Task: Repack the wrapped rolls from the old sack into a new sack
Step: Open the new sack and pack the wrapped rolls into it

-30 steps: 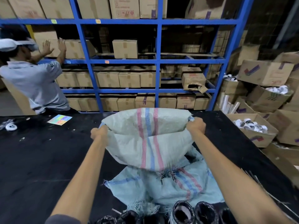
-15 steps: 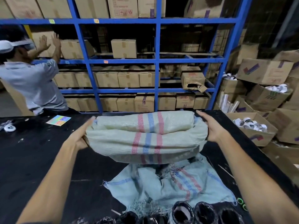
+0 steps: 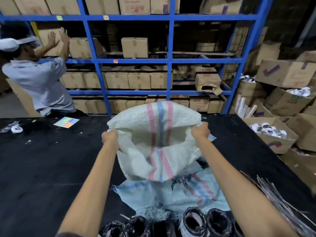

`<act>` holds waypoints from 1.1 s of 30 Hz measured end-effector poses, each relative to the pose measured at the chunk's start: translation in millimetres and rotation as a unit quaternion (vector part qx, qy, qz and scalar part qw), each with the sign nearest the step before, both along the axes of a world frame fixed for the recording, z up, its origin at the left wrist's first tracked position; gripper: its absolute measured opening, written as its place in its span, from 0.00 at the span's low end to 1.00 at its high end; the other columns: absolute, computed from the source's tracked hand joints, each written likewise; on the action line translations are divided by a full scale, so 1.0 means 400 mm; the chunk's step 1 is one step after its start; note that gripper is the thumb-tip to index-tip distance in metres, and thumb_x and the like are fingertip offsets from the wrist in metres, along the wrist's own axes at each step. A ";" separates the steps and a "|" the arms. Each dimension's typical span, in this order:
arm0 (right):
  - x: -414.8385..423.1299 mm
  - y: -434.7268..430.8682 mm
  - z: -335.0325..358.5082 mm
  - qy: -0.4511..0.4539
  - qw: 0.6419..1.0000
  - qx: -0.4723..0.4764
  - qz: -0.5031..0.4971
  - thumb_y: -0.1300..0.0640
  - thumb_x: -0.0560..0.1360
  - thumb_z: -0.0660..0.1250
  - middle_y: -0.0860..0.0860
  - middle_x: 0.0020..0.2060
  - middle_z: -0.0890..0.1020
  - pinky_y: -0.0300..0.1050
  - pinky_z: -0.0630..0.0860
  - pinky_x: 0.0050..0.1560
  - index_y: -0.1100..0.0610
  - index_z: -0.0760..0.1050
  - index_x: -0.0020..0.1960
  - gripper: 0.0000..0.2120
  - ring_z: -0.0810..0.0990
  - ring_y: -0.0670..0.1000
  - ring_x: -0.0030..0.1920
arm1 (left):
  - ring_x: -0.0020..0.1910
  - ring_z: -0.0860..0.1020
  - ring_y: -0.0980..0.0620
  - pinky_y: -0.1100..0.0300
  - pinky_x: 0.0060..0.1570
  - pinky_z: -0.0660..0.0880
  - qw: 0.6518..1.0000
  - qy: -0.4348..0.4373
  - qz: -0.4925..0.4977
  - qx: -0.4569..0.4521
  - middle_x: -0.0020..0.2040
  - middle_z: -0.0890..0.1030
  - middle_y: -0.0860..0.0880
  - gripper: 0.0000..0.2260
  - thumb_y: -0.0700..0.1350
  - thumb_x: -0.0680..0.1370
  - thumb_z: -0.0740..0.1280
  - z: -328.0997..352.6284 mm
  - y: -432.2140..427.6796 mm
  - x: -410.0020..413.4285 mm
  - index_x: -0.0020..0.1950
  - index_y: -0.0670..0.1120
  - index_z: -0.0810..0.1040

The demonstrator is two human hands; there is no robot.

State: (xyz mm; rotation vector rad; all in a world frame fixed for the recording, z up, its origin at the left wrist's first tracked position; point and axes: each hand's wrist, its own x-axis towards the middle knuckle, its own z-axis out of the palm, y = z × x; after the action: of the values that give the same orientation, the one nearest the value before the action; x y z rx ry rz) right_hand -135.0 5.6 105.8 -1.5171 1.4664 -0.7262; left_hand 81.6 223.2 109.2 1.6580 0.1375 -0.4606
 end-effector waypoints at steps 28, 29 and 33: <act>0.174 0.115 0.011 0.215 0.932 -0.099 0.274 0.42 0.77 0.68 0.57 0.71 0.73 0.52 0.72 0.65 0.55 0.67 0.75 0.32 0.72 0.61 0.69 | 0.61 0.76 0.38 0.47 0.54 0.75 0.950 -0.163 0.026 0.265 0.63 0.76 0.40 0.27 0.54 0.73 0.74 -0.010 0.386 0.293 0.62 0.38 0.73; 0.198 0.135 -0.002 0.223 0.927 -0.097 0.286 0.42 0.77 0.68 0.57 0.71 0.73 0.52 0.72 0.65 0.56 0.67 0.75 0.32 0.72 0.61 0.69 | 0.62 0.75 0.37 0.46 0.54 0.74 0.945 -0.169 0.029 0.279 0.64 0.75 0.39 0.28 0.55 0.73 0.74 -0.019 0.402 0.304 0.64 0.38 0.72; 0.316 0.201 -0.099 0.253 0.911 -0.070 0.319 0.41 0.77 0.67 0.58 0.69 0.74 0.53 0.74 0.62 0.56 0.69 0.72 0.30 0.74 0.62 0.67 | 0.60 0.76 0.36 0.47 0.49 0.72 0.925 -0.180 0.019 0.334 0.62 0.76 0.38 0.27 0.56 0.74 0.72 -0.093 0.475 0.359 0.63 0.38 0.72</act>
State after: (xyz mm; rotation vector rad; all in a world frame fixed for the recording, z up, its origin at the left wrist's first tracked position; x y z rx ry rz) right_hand -8.5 86.2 66.0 -2.2514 1.1499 -0.0347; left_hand 225.2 413.3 71.9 2.3773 0.0529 -0.0598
